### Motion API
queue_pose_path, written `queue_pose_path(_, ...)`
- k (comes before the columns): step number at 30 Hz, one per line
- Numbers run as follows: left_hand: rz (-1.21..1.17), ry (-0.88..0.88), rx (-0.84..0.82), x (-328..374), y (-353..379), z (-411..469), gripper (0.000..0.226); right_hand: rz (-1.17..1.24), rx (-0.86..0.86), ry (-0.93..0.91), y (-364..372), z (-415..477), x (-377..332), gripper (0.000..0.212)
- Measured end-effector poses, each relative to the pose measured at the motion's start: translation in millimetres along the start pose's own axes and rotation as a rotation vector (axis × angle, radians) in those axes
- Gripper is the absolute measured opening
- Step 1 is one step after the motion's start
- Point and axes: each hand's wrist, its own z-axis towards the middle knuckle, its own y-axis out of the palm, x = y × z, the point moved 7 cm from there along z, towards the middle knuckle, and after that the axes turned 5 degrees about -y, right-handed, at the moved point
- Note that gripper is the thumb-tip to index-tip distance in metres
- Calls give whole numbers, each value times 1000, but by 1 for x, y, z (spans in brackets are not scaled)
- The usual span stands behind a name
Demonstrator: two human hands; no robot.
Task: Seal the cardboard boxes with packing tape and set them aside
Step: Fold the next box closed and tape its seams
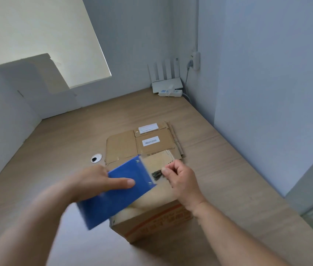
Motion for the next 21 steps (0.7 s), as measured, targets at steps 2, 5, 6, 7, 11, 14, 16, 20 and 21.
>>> queue_pose_path(2, 41, -96, -17, -24, -22, -10, 86, 66, 45, 34, -9, 4, 2, 14)
queue_pose_path(5, 125, -213, 8, -43, -37, -11, 84, 198, 65, 69, -5, 5, 3, 17)
queue_pose_path(6, 160, -228, 20, -41, -34, -5, 78, 256, 84, 80, -2, 4, 3, 18)
queue_pose_path(7, 182, -236, 24, -37, -28, 1, 71, 313, 105, 88, -2, 4, 3, 19)
queue_pose_path(11, 161, -258, -2, -22, -5, 24, 61, 443, 186, 107, -9, 1, 2, 22)
queue_pose_path(14, 145, -297, -42, -20, -4, 31, 61, 183, 276, 85, -21, -6, 1, 25)
queue_pose_path(16, 158, -317, -68, -20, -5, 36, 64, 81, 324, 91, -24, -11, 3, 24)
queue_pose_path(20, 176, -350, -104, -19, -8, 41, 72, 51, 365, 107, -21, -10, 8, 19)
queue_pose_path(21, 180, -350, -111, -18, -9, 42, 72, 39, 364, 119, -21, -7, 8, 20)
